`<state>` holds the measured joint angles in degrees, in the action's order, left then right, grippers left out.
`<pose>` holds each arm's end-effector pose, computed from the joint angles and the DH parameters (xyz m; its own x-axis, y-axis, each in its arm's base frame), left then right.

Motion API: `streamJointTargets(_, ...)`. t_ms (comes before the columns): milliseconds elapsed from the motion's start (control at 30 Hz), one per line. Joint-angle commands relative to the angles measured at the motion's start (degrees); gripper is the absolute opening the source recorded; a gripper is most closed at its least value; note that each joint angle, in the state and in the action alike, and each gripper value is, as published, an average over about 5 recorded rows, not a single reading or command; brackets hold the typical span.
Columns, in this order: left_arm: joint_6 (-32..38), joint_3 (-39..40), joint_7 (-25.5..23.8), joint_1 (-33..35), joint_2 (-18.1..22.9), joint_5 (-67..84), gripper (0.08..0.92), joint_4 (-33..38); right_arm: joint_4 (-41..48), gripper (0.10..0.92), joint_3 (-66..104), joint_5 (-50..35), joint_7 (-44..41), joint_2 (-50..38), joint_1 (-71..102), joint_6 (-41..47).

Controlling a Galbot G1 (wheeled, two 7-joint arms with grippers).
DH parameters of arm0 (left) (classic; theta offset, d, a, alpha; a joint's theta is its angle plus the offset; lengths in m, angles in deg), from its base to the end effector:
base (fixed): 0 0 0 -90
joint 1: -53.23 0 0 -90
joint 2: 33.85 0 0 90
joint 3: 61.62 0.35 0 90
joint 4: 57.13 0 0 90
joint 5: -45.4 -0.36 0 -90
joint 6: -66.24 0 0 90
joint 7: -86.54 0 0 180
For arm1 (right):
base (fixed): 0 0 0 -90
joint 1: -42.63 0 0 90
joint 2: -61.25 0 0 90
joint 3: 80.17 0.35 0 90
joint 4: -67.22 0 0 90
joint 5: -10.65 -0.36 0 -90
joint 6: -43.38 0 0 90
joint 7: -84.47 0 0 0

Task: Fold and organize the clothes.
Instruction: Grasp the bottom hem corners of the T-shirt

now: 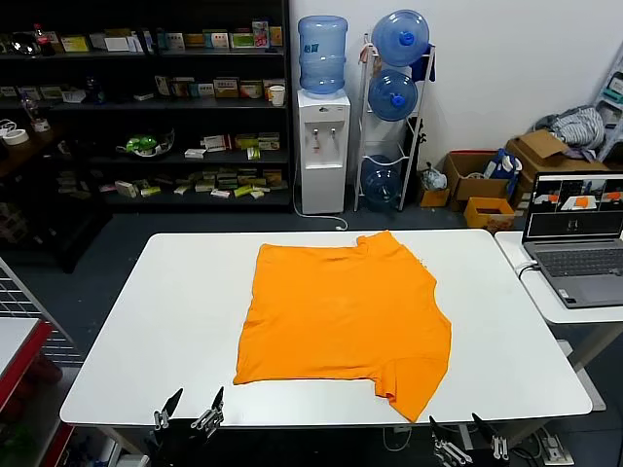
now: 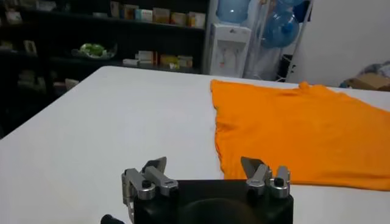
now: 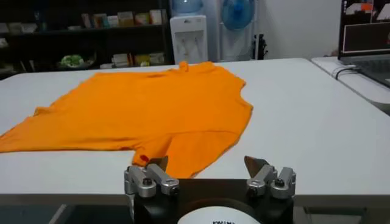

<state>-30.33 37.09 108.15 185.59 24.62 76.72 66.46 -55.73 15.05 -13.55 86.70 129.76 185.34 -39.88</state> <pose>0.1164 0.0402 -0.3123 -0.9044 0.0452 0.4243 0.0065 0.9957 -0.0922 0.0761 -0.0821 -0.3202 -0.8868 -0.0954 0.4521 -0.0658 0.9945 0.0809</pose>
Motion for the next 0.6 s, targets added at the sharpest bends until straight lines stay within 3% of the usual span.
streamJointTargets(33, -0.3, 0.0, 0.1, -0.2, -0.3, 0.6, 0.823, -0.1, -0.1, 0.823, 0.0, 0.3, -0.1, 0.1, 0.4, -0.1)
streamJointTargets(200, -4.0, 0.9, -0.7, -3.4, -1.4, 4.2, 0.823, -0.6, 0.3, 0.823, -0.2, -1.0, 2.3, -0.1, -2.7, 1.8)
streamJointTargets(367, -9.9, 4.7, -0.5, -11.6, -1.6, 9.8, 0.823, -5.1, 2.7, 0.823, -2.3, -3.1, 6.3, -0.3, -9.2, 7.4)
streamJointTargets(600, -11.2, 8.6, 0.3, -18.6, -0.6, 11.4, 0.823, -11.0, 6.6, 0.823, -6.0, -5.2, 9.1, -0.1, -14.3, 10.3)
